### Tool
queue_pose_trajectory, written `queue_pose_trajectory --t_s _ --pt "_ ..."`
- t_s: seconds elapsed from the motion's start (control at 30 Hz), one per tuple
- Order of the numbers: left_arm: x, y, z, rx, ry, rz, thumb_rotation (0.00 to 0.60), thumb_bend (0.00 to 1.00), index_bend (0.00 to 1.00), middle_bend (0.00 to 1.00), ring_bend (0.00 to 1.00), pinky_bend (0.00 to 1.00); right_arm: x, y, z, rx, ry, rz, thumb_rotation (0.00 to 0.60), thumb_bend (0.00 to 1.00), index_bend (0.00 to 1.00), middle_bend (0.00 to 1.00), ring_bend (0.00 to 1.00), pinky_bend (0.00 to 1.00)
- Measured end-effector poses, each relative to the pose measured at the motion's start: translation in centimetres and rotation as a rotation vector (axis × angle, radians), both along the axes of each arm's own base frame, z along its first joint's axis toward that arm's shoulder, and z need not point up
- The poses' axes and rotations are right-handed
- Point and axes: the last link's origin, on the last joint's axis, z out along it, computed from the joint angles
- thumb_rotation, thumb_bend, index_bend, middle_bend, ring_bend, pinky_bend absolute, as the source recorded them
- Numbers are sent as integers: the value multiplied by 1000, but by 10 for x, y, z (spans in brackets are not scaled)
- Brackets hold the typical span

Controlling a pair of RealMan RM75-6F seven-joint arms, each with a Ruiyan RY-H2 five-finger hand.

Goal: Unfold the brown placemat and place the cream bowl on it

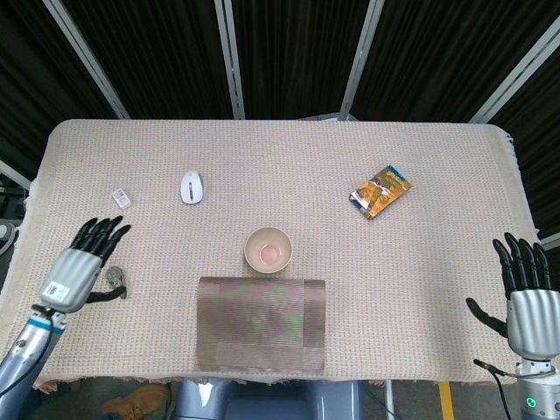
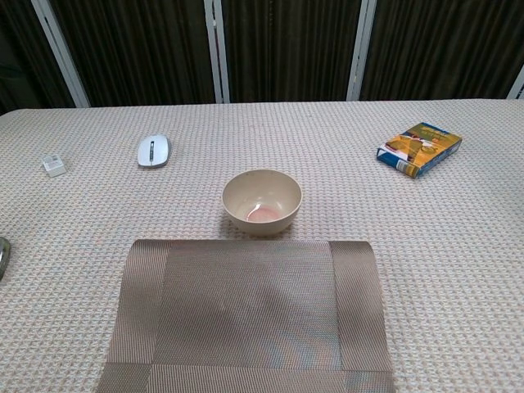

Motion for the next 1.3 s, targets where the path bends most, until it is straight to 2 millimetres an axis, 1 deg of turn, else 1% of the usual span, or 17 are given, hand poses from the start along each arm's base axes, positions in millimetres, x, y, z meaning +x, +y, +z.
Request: queue_pose_trajectory --t_s 0.07,0.13,0.2,0.23,0.27,0.3,0.37,0.53,0.63,0.73,0.9,0.97,1.03,1.1,1.2,1.3 --pt "16 19 -14 -50 38 -39 600 0 26 0 0 0 -2 -2 1 -4 2 -13 600 0 0 0 0 0" --pt "33 38 -30 -100 75 -80 600 4 83 0 0 0 -5 -4 2 -11 3 -30 600 0 0 0 0 0" --pt "50 51 -47 -144 98 -120 600 63 168 0 0 0 -7 -6 3 -21 5 -46 600 0 0 0 0 0" --pt "60 58 -59 -166 104 -145 600 98 192 0 0 0 -8 -6 4 -23 6 -49 600 0 0 0 0 0" --pt "65 63 -67 -178 107 -160 600 152 226 0 0 0 -9 -7 4 -24 7 -54 600 0 0 0 0 0" --pt "70 67 -74 -187 110 -174 600 195 256 0 0 0 -10 -7 4 -23 8 -59 600 0 0 0 0 0" --pt "77 75 -90 -203 113 -204 600 237 297 0 0 0 -12 -8 5 -23 10 -63 600 0 0 0 0 0" --pt "90 91 -126 -234 117 -272 600 259 322 0 0 0 -18 -11 7 -24 15 -86 600 0 0 0 0 0" --pt "97 95 -144 -254 120 -304 600 260 329 0 0 0 -21 -13 8 -27 13 -94 600 0 0 0 0 0" --pt "101 96 -158 -272 135 -323 600 259 331 0 0 0 -22 -13 9 -32 8 -97 600 0 0 0 0 0" --pt "104 96 -172 -283 149 -330 600 266 357 0 0 0 -23 -14 10 -31 1 -100 600 0 0 0 0 0" --pt "105 97 -177 -282 154 -332 600 302 373 0 0 0 -23 -15 10 -30 -1 -99 600 0 0 0 0 0" --pt "106 97 -182 -284 155 -331 600 365 402 0 0 0 -23 -15 11 -32 -7 -97 600 0 0 0 0 0" --pt "108 97 -186 -284 152 -327 600 422 479 0 0 0 -23 -15 12 -33 -10 -95 600 0 0 0 0 0" --pt "111 97 -190 -279 157 -326 600 460 555 0 0 0 -23 -14 12 -32 -15 -94 600 0 0 0 0 0" --pt "112 97 -192 -270 164 -329 600 488 597 0 0 0 -23 -14 13 -30 -19 -92 600 0 0 0 0 0"
